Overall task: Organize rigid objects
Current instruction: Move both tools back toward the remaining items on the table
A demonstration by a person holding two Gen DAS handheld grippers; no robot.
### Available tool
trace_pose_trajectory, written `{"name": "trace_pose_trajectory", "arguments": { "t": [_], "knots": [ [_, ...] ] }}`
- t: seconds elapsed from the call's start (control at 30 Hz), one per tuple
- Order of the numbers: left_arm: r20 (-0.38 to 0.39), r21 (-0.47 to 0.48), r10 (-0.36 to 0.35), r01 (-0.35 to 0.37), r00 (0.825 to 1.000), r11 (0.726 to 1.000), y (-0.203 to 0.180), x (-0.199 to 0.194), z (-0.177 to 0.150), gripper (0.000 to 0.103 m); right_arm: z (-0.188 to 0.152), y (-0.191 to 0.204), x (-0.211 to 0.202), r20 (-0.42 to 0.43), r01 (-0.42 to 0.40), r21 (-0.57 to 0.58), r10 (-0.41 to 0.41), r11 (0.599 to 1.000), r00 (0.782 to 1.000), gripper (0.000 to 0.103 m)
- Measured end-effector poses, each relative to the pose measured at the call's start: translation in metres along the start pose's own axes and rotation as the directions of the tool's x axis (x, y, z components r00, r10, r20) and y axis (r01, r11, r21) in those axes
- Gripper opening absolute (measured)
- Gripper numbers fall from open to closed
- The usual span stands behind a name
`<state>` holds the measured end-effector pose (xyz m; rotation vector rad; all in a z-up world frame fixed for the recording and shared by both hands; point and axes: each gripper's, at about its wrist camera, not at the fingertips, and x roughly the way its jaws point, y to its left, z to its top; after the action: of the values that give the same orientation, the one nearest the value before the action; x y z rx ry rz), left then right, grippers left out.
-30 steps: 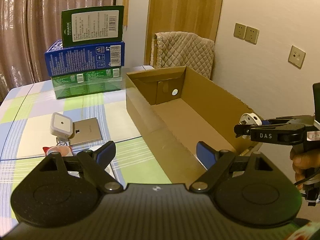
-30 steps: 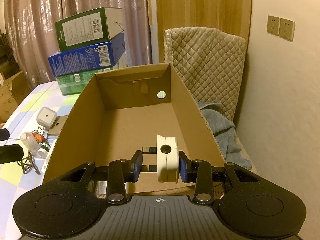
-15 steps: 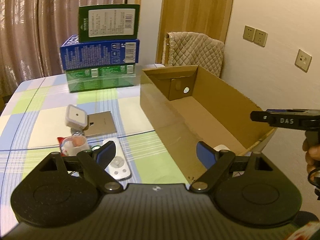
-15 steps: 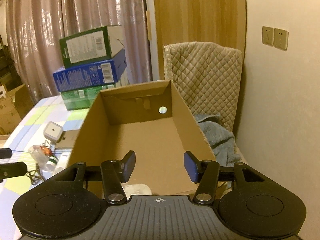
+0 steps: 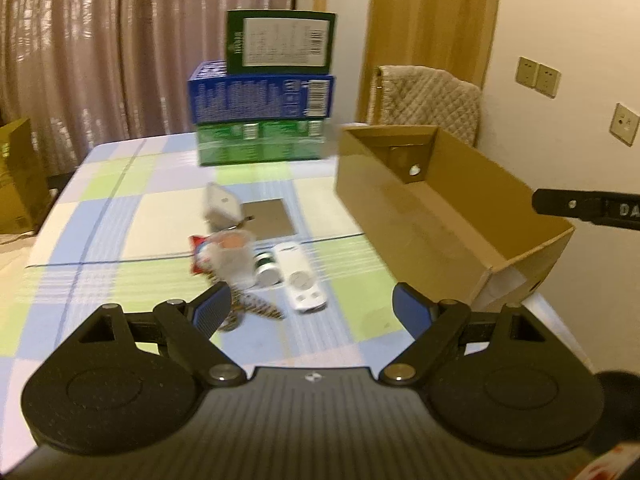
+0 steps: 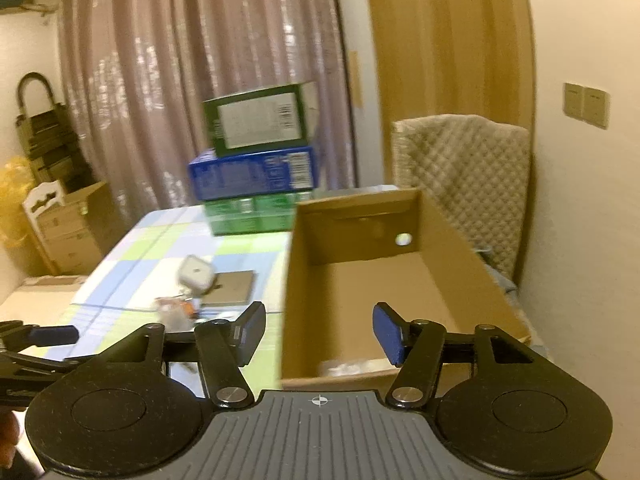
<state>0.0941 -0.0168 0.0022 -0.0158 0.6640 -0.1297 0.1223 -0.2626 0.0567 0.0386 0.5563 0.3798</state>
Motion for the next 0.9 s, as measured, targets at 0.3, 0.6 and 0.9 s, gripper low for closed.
{"name": "trace_pose_trajectory", "arguments": {
  "t": [0.3, 0.6, 0.9],
  "knots": [
    [0.002, -0.024, 0.08, -0.08, 0.997, 0.997, 0.033, -0.03, -0.02, 0.085, -0.017, 0.048, -0.01, -0.034, -0.063, -0.017, 0.062, 0.998, 0.998, 0.06],
    [-0.012, -0.054, 0.107, -0.108, 0.994, 0.993, 0.052, -0.043, -0.033, 0.085, -0.036, 0.076, -0.011, -0.084, -0.094, -0.033, 0.091, 0.995, 0.992, 0.061],
    [-0.011, -0.073, 0.113, -0.113, 0.994, 0.991, 0.062, -0.047, -0.037, 0.085, -0.044, 0.085, -0.008, -0.106, -0.102, -0.048, 0.097, 0.994, 0.99, 0.062]
  ]
}}
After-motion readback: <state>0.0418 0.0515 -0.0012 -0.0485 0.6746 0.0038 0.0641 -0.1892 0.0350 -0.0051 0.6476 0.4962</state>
